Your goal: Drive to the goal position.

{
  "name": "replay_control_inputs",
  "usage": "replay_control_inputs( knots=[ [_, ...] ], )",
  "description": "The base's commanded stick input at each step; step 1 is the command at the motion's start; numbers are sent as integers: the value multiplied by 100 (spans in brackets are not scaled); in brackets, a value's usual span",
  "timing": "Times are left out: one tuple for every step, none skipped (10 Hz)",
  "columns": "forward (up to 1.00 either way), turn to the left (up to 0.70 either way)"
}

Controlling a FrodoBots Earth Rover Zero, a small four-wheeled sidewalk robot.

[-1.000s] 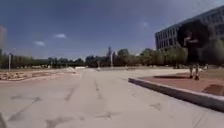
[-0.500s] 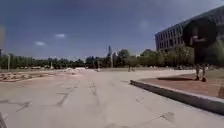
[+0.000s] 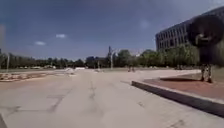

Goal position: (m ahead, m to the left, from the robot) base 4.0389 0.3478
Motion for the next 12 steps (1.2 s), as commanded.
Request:
replay_control_inputs(
  knots=[
    [70, 1],
    [70, 1],
    [70, 1],
    [70, 1],
    [70, 1],
    [70, 1],
    [70, 1],
    [70, 1],
    [70, 1],
    [70, 1],
    [70, 1],
    [70, 1]
  ],
)
